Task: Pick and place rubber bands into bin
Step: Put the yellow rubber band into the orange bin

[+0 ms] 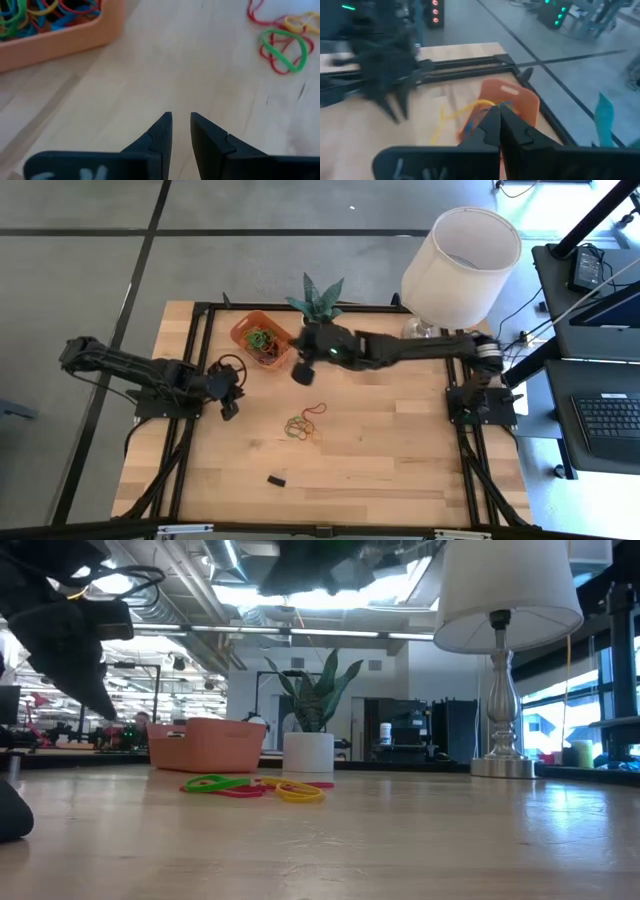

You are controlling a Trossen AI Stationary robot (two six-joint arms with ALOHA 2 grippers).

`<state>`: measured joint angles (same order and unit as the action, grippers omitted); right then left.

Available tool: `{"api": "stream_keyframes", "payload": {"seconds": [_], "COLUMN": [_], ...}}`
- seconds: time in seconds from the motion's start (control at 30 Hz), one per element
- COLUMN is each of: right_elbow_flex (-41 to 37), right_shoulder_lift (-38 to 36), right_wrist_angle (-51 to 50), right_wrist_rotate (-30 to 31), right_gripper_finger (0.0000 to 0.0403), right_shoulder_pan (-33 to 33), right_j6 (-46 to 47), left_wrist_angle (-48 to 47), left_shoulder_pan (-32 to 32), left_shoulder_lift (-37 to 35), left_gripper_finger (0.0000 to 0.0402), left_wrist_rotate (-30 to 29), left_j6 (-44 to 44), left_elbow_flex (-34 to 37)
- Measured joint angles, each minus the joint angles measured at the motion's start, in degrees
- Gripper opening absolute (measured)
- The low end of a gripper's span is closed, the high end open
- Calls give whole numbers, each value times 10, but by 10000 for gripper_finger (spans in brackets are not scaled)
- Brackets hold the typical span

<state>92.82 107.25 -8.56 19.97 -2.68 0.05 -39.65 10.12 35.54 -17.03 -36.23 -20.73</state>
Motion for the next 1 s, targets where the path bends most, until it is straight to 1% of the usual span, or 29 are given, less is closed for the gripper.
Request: {"api": "stream_keyframes", "payload": {"seconds": [0.2, 0.3, 0.47, 0.57, 0.8, 1.0], "right_elbow_flex": [142, 197, 249, 251, 247, 247], "right_shoulder_lift": [131, 185, 254, 270, 270, 264], "right_wrist_angle": [-7, -14, -31, -34, -45, -62], "right_wrist_rotate": [-1, -2, -3, -3, -3, -3], "right_gripper_finger": [0, 0, 9, 20, 59, 90], "right_shoulder_pan": [-40, -55, -66, -67, -69, -69], "right_j6": [-8, -18, -19, -15, 25, 26], "left_wrist_angle": [25, 26, 26, 26, 26, 26], "left_shoulder_pan": [-13, -13, -12, -12, -12, -12], "left_shoulder_lift": [-1, -1, -1, -1, -1, -1], "left_gripper_finger": [61, 61, 63, 60, 59, 58], "left_wrist_rotate": [-13, -15, -14, -12, -11, -13], "left_j6": [0, 0, 0, 0, 13, 21], "left_elbow_flex": [0, 0, 0, 0, 0, 0]}}
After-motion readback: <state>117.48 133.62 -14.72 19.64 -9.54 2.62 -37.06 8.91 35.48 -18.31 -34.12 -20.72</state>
